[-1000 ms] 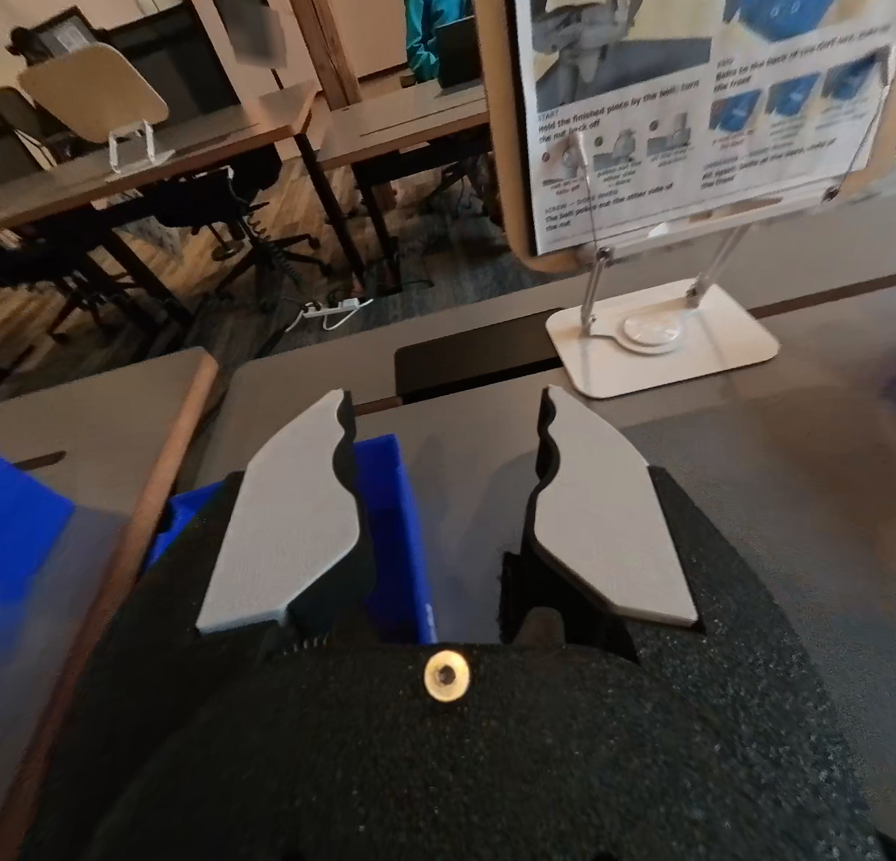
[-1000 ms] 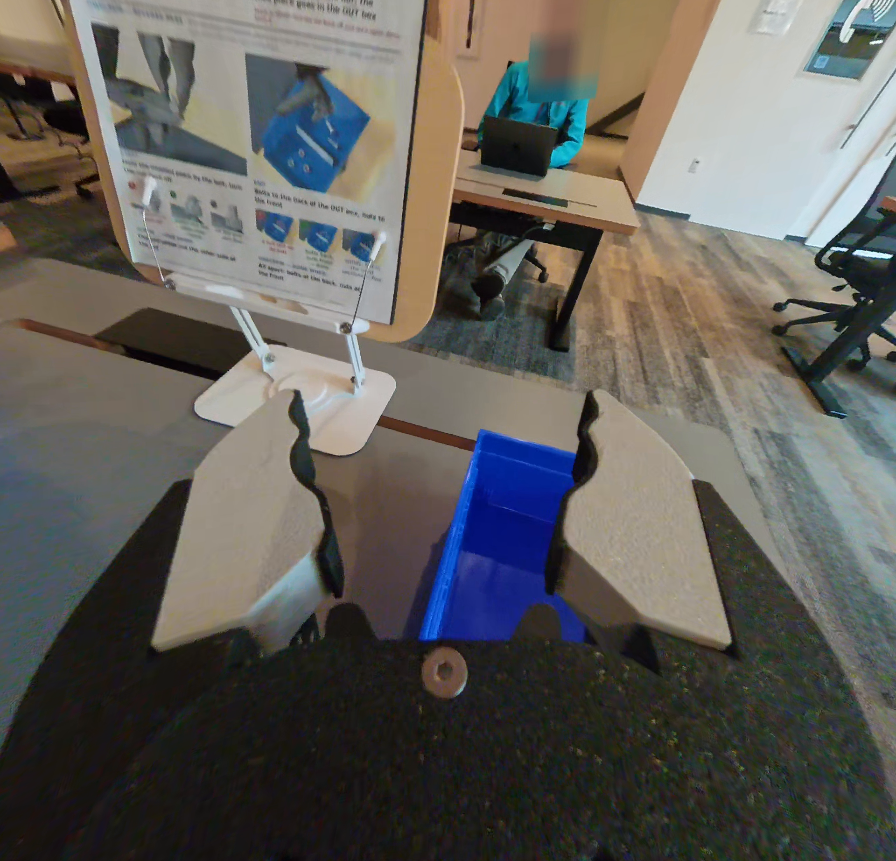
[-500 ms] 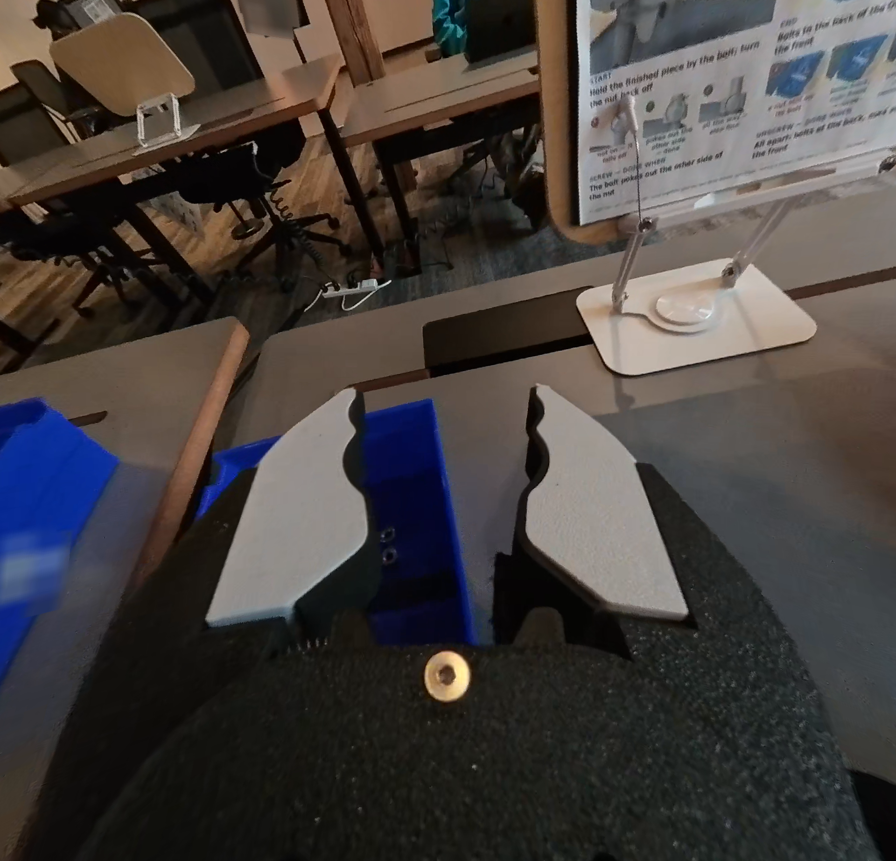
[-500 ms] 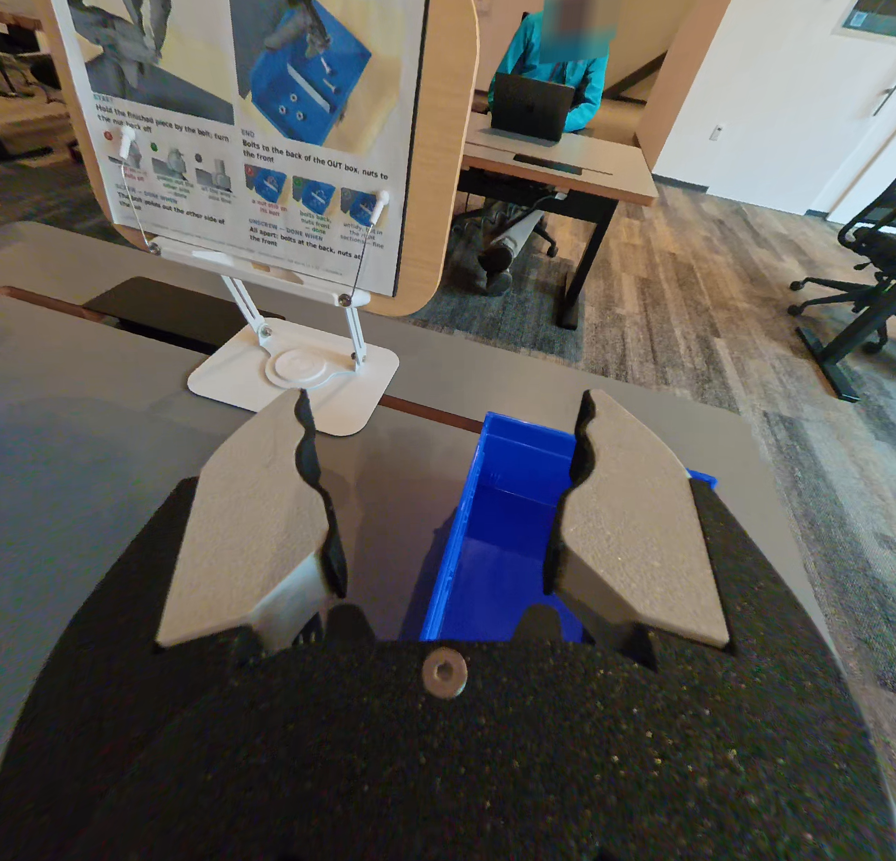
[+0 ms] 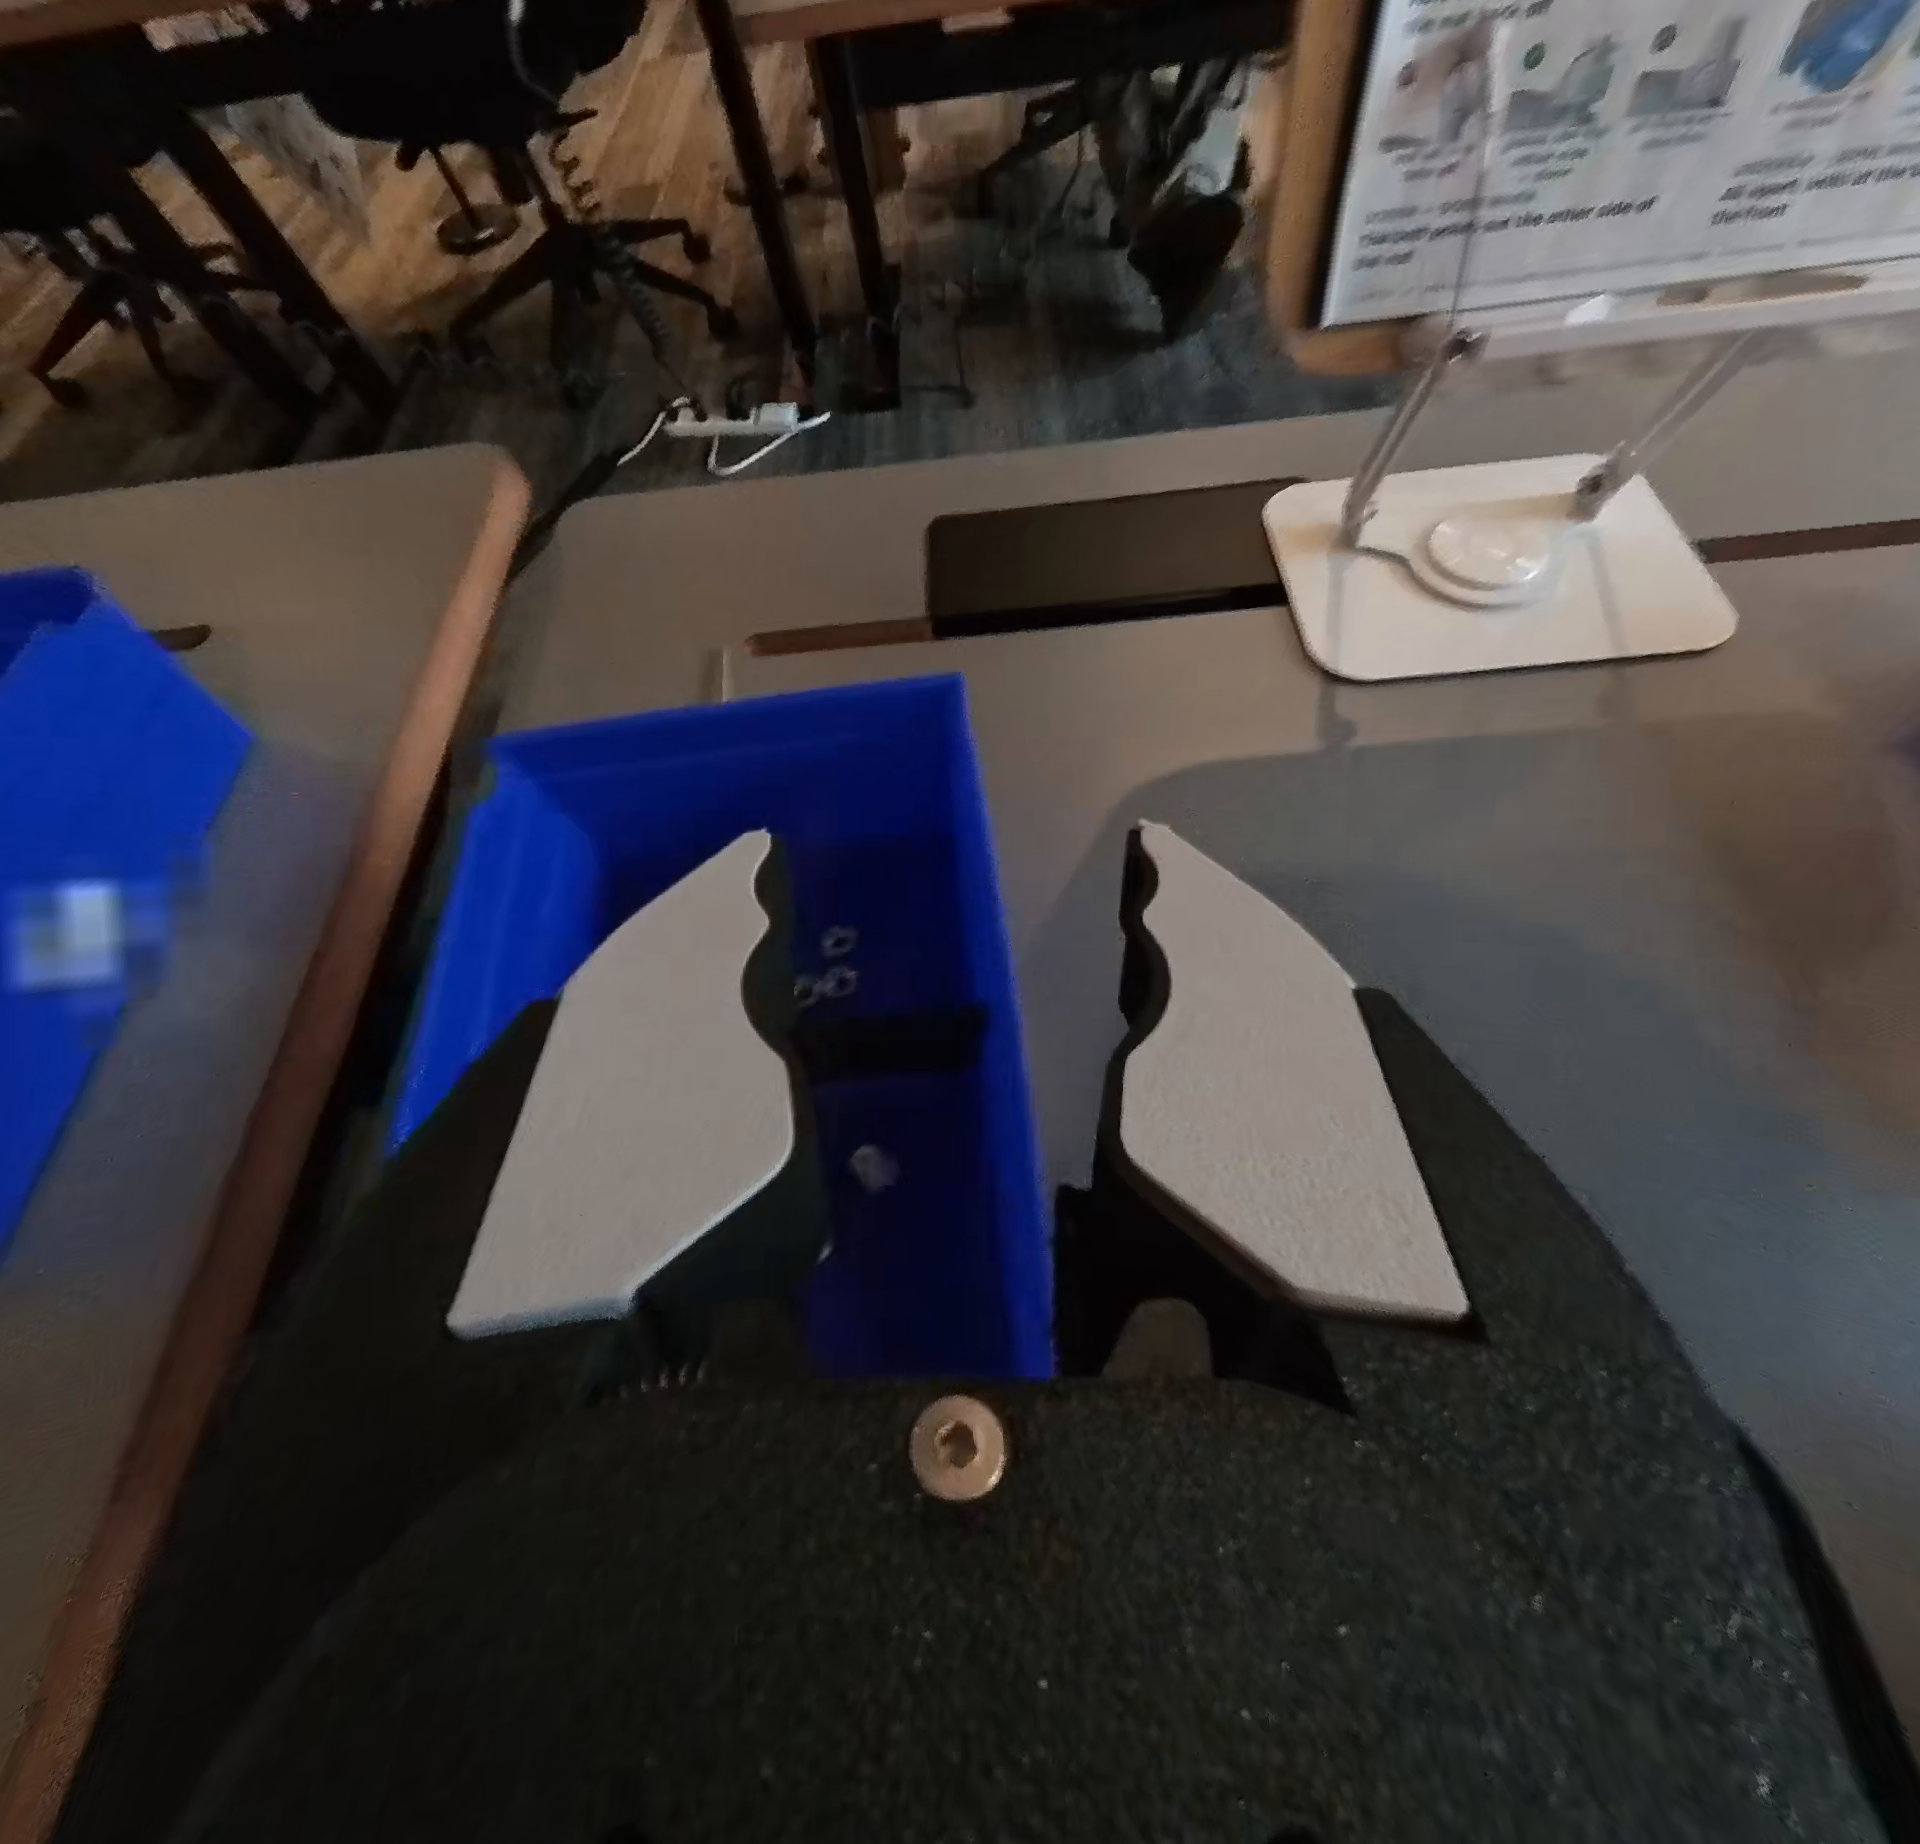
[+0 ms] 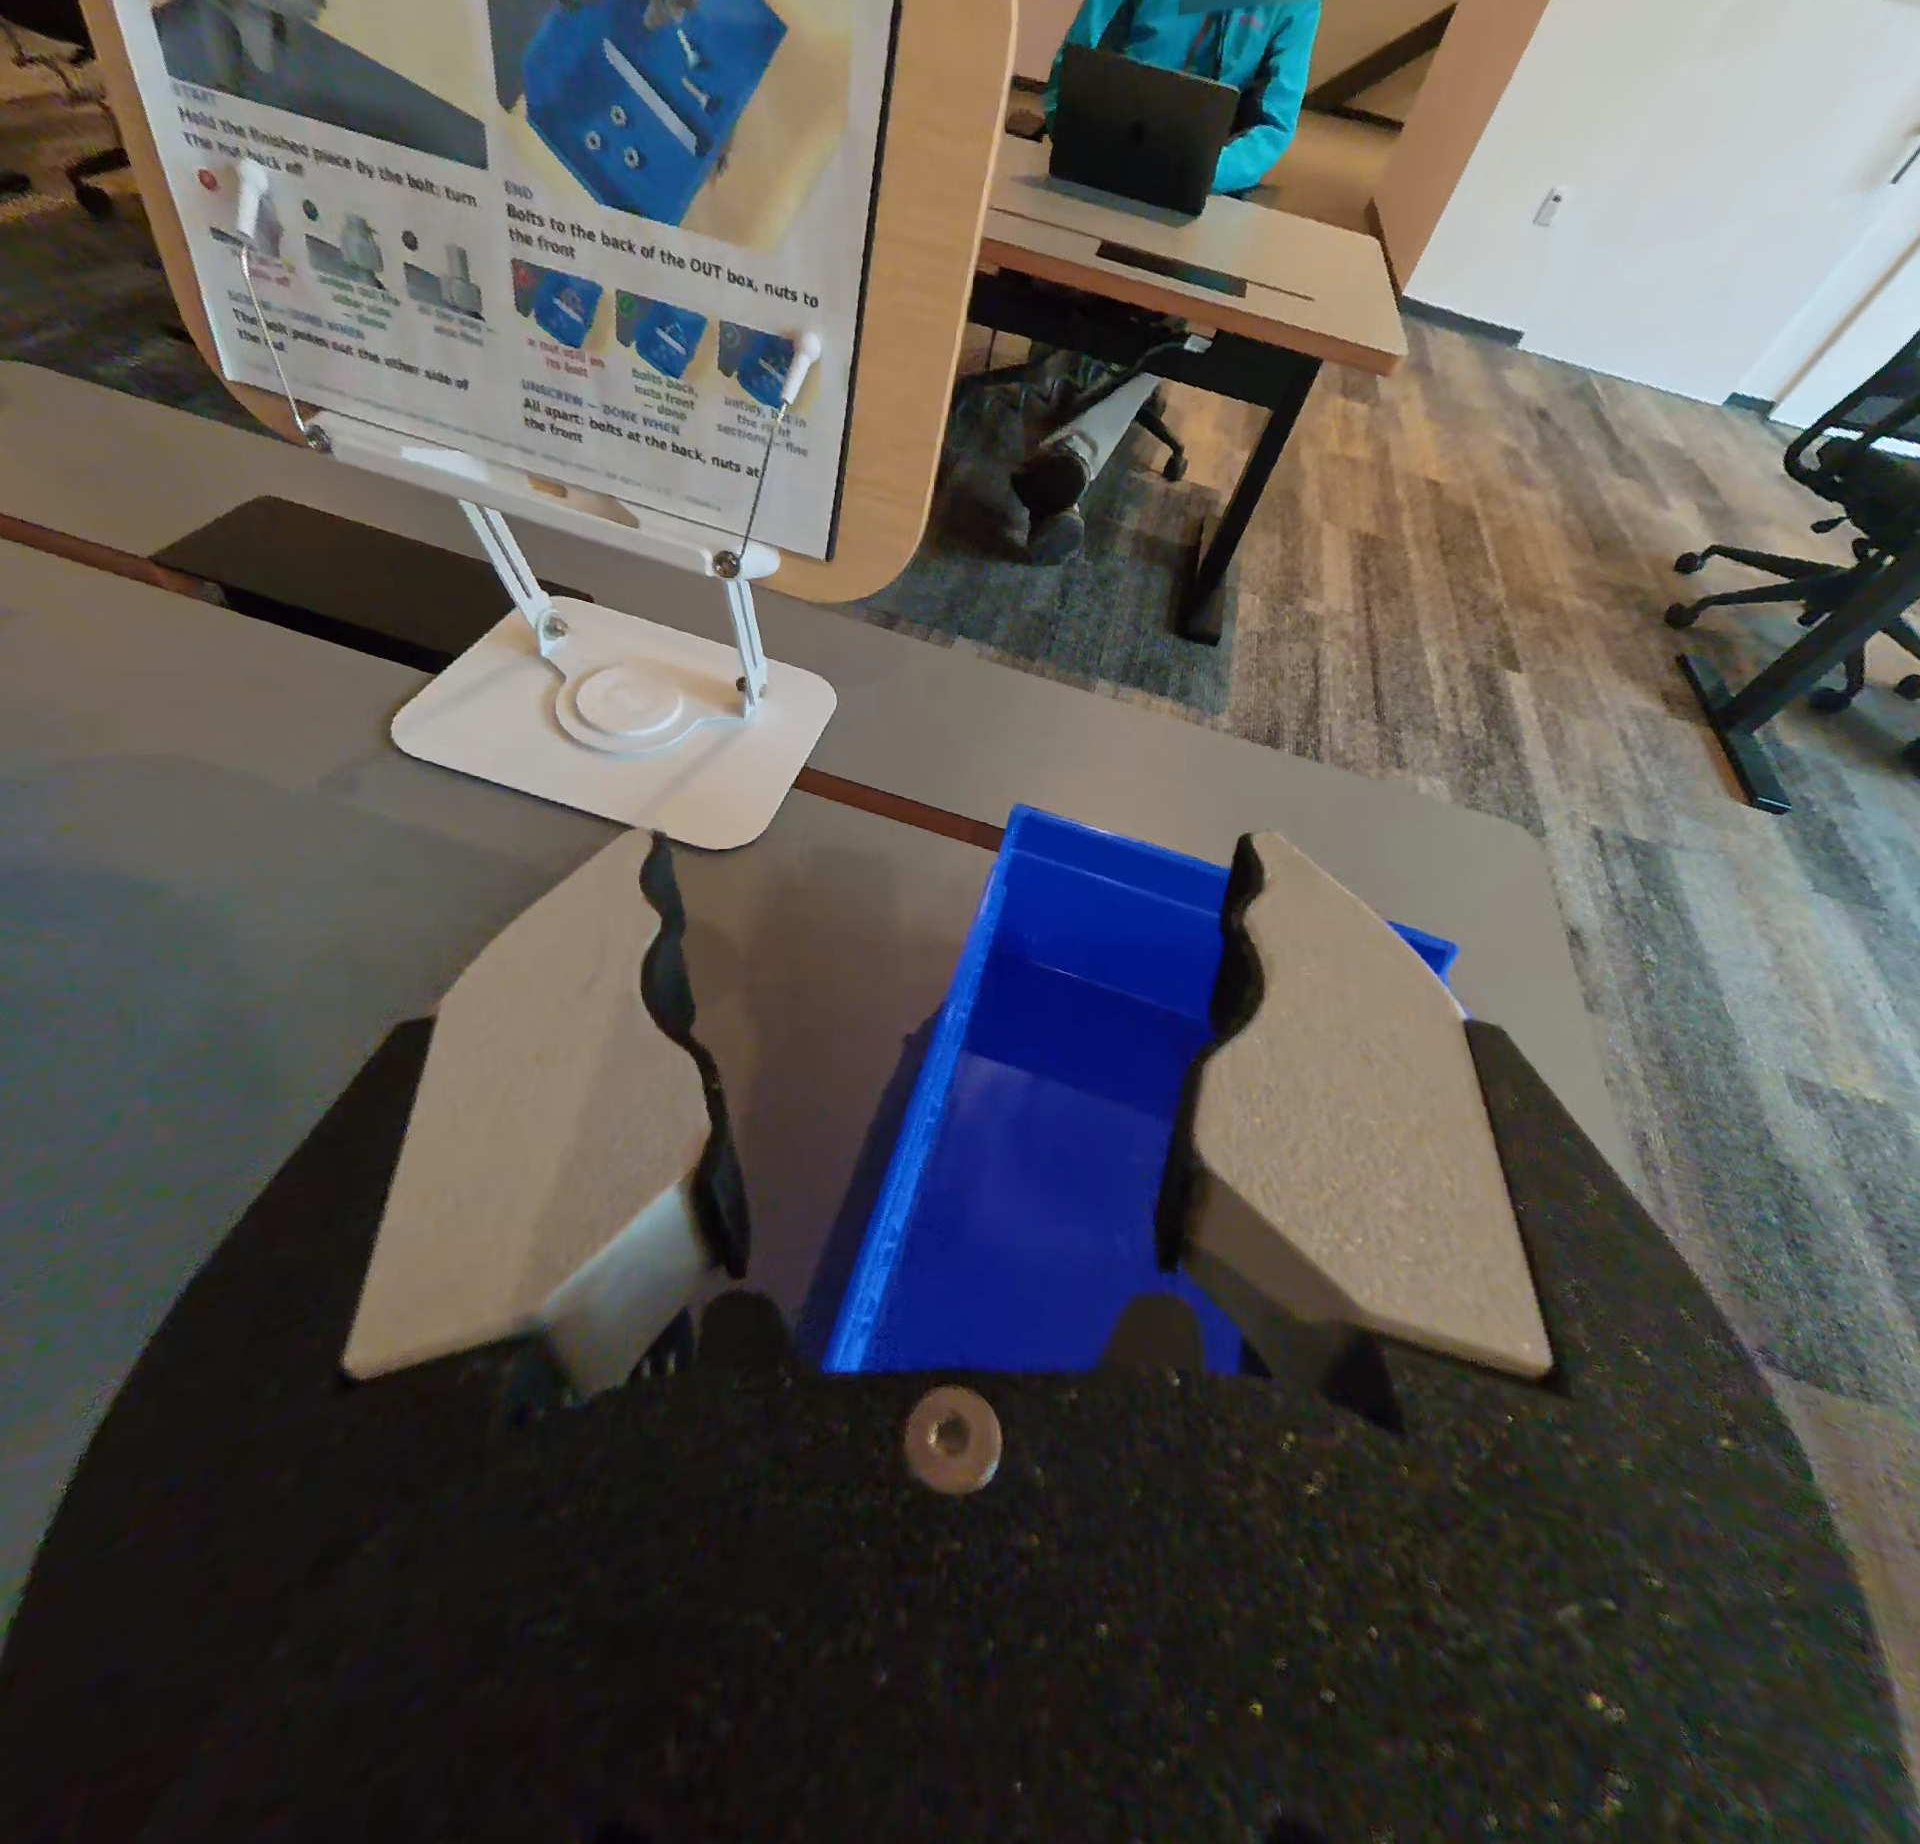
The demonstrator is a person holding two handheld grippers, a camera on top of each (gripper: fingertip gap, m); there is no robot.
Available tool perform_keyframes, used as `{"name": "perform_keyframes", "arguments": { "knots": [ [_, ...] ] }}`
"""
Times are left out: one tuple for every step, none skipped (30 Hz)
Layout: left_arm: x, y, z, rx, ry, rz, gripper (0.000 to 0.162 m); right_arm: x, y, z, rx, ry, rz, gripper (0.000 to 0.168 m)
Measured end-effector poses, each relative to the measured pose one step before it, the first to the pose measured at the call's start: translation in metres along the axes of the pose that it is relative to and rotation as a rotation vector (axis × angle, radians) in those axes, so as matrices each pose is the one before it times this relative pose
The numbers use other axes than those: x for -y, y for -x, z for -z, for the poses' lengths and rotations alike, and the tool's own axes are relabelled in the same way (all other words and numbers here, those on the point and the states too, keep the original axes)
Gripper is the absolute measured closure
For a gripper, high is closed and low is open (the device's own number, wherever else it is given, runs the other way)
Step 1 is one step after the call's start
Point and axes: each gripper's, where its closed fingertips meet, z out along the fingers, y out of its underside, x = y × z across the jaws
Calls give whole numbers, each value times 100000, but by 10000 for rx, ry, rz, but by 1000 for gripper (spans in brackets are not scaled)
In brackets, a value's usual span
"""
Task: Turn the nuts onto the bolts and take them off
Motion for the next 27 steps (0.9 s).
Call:
{"name": "perform_keyframes", "arguments": {
  "knots": [
    [-422, 926, 320, 208, 268, -101, 99, -81, -162, 33, -16, 13, -3, 70],
    [-559, 948, 236, 178, 344, -188, 96, -84, -94, 23, 18, 24, 12, 71],
    [-729, 997, 106, 161, 398, -210, 94, -117, -19, 22, 44, 46, 44, 72],
    [-913, 1071, -6, 169, 452, -137, 93, -131, 7, 5, 40, 64, 73, 72],
    [-1059, 1152, -111, 206, 496, -64, 90, -134, 7, -5, 22, 76, 88, 72],
    [-1121, 1092, -235, 173, 505, -59, 90, -136, 17, -3, 13, 73, 98, 72],
    [-1079, 828, -392, 26, 456, -117, 90, -120, 33, -6, 22, 71, 101, 72],
    [-1025, 504, -534, -149, 426, -160, 94, -132, 50, -22, 34, 78, 87, 72],
    [-1065, 310, -651, -220, 457, -178, 95, -131, 19, -15, 19, 69, 69, 72],
    [-1021, 341, -727, -136, 441, -180, 94, -100, -44, -18, -10, 40, 38, 72],
    [-1003, 325, -792, -105, 418, -180, 95, -41, -37, -20, -1, 10, 13, 72],
    [-1110, 124, -727, -194, 433, -137, 96, -45, 90, -64, 72, -1, 36, 73],
    [-949, 95, -830, -197, 371, -76, 97, -77, 156, -99, 106, 33, 57, 74],
    [-776, 90, -848, -153, 276, -42, 98, -102, 55, -86, 15, 64, 33, 74],
    [-749, 80, -807, -140, 270, 4, 99, -62, -77, -70, -81, 59, 19, 73],
    [-742, 82, -764, -110, 281, 47, 99, -15, -80, -27, -89, 34, 47, 73],
    [-663, 42, -743, -105, 251, 44, 101, 12, 22, -16, -40, 17, 76, 73],
    [-552, -27, -707, -118, 194, 41, 103, 26, 141, -18, 35, 16, 107, 74],
    [-379, -22, -653, -88, 119, 57, 106, -6, 221, -41, 79, 24, 122, 74],
    [-312, -100, -612, -91, 96, 29, 107, -21, 144, -46, 42, 41, 94, 74],
    [-255, -99, -538, -57, 88, 1, 109, -11, 29, -61, -29, 35, 44, 73],
    [-167, -56, -488, -3, 49, -13, 110, 13, 9, -49, -34, 9, 24, 74],
    [-178, -140, -432, -54, 68, -21, 112, 27, 51, -46, 6, 1, 22, 74],
    [-202, -211, -392, -111, 102, -21, 113, 14, 51, -33, 11, 1, 0, 73],
    [-179, -114, -361, -45, 99, -8, 113, 29, 43, -6, 13, -7, 0, 73],
    [-236, 67, -338, 44, 143, 12, 113, 18, 30, 0, 10, -11, 13, 73],
    [-284, 71, -332, 24, 183, -5, 115, 14, -15, 8, -8, -5, 12, 73]
  ]
}}
